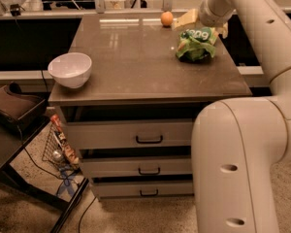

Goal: Move green rice chip bag near white bowl

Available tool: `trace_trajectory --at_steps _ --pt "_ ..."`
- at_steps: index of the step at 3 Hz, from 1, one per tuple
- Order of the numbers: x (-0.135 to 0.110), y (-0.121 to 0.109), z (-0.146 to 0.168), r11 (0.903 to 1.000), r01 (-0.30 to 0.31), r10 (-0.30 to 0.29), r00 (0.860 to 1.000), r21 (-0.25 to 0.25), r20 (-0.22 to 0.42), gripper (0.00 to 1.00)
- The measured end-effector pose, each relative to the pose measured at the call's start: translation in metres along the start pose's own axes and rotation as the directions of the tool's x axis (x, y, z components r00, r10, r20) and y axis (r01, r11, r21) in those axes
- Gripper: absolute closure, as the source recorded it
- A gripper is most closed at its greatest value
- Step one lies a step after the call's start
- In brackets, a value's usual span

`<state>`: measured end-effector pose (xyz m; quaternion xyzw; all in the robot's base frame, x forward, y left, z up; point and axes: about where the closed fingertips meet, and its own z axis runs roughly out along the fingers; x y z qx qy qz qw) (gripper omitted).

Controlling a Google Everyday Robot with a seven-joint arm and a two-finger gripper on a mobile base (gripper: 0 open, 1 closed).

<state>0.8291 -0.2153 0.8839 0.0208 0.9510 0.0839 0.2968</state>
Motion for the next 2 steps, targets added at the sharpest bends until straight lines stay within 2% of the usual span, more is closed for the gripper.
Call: trace_trajectory --at_steps 1,2 --pt "-0.008 0.012 0.035 0.9949 0.074 -0.077 0.997 0.068 0.032 0.00" --pt "-0.004 0.014 0.066 0.9839 0.115 -0.119 0.993 0.137 0.026 0.13"
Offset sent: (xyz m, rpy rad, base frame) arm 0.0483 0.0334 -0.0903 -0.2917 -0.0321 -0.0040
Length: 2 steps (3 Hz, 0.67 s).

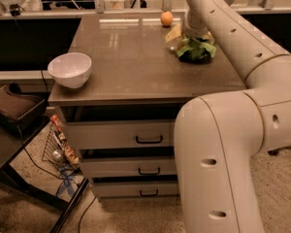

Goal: Move green rice chip bag near white bowl

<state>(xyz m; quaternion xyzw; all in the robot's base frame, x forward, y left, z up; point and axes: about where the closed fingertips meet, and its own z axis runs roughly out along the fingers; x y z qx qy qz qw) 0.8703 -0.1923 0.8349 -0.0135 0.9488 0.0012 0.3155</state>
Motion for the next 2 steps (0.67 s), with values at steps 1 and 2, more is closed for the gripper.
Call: trace_trajectory --at_steps 1,2 --pt "0.0025 0.0000 0.0034 1.0000 0.004 -0.004 1.000 0.004 -0.005 0.38" --pt "0.0044 0.0008 0.0066 1.0000 0.005 -0.005 1.000 0.003 -0.010 0.60"
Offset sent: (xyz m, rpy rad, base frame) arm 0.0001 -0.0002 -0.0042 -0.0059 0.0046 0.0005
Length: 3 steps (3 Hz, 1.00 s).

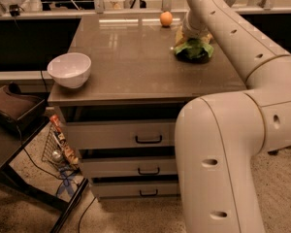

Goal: Move green rice chip bag near white bowl

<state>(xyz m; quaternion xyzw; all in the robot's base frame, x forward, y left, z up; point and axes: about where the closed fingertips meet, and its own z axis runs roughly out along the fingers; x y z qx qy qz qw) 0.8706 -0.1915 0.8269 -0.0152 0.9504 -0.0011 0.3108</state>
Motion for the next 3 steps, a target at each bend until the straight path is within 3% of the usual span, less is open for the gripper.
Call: trace_trajectory --at_steps 1,2,3 --pt "0.0002 0.0006 0.0007 1.0000 0.001 -0.001 1.000 0.000 -0.002 0.84" --pt "-0.0010 0.0006 -0.0010 1.0000 0.001 -0.001 1.000 0.000 -0.002 1.00" --pt "-0.0014 0.0006 -0.0016 1.0000 0.001 -0.001 1.000 0.000 -0.002 1.00"
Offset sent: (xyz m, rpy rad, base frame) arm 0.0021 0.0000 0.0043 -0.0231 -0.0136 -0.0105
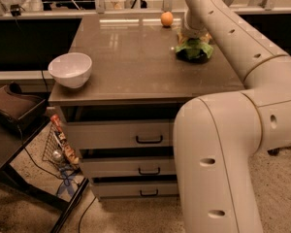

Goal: Move green rice chip bag near white bowl

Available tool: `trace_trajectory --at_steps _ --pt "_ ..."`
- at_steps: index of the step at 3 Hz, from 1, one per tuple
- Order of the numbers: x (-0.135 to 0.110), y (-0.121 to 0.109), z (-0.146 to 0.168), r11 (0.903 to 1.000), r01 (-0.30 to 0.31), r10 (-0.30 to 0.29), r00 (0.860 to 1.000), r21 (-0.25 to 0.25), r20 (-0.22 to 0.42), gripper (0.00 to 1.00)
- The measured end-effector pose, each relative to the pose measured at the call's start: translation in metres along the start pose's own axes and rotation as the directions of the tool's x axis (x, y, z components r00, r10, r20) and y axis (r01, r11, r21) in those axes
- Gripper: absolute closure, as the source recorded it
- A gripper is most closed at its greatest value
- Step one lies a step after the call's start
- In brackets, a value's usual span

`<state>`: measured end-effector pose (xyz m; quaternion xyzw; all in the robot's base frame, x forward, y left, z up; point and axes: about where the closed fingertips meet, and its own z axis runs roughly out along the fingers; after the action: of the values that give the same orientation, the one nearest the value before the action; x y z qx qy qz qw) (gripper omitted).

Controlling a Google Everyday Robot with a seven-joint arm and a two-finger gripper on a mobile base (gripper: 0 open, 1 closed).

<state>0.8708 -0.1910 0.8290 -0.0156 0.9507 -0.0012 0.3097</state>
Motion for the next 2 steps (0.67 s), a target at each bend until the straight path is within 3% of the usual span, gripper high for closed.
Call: trace_trajectory --at_steps 2 --pt "-0.0003 -0.0001 -0.0006 1.0000 0.000 0.000 1.000 0.000 0.000 1.00"
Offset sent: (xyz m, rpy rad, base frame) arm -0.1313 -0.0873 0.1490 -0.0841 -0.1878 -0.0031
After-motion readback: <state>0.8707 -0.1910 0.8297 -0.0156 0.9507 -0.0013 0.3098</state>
